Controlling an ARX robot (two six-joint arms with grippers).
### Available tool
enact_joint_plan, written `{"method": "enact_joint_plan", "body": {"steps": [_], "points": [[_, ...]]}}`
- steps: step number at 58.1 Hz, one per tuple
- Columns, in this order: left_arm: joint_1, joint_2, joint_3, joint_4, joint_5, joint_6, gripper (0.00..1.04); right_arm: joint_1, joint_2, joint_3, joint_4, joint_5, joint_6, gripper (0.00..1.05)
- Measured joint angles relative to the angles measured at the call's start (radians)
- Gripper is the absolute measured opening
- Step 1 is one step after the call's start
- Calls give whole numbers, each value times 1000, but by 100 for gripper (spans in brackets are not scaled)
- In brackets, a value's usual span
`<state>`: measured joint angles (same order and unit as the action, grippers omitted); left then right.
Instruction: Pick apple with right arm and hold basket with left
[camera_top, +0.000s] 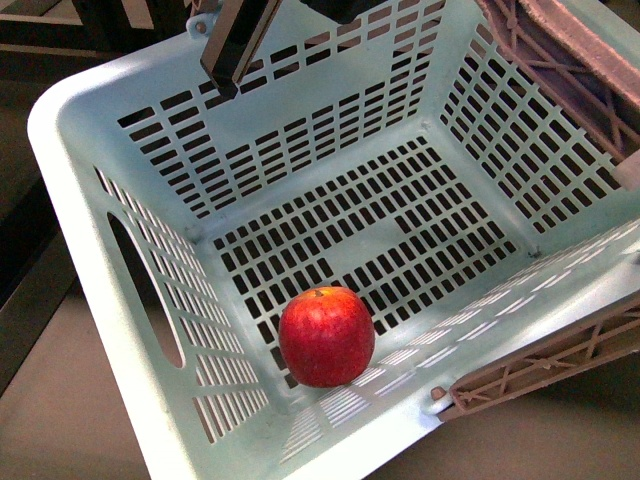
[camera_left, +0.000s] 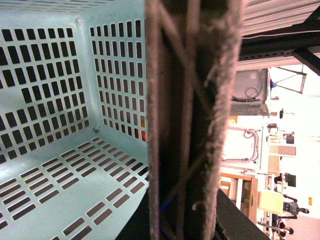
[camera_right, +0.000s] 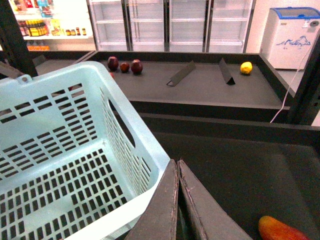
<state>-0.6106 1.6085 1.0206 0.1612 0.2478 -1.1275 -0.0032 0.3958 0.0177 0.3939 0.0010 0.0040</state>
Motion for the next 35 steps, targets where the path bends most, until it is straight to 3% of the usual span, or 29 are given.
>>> {"method": "enact_joint_plan", "body": {"steps": [35], "points": [[0,0,0,0,0,0,7,1,-210,0,-208,0,0,2]]}}
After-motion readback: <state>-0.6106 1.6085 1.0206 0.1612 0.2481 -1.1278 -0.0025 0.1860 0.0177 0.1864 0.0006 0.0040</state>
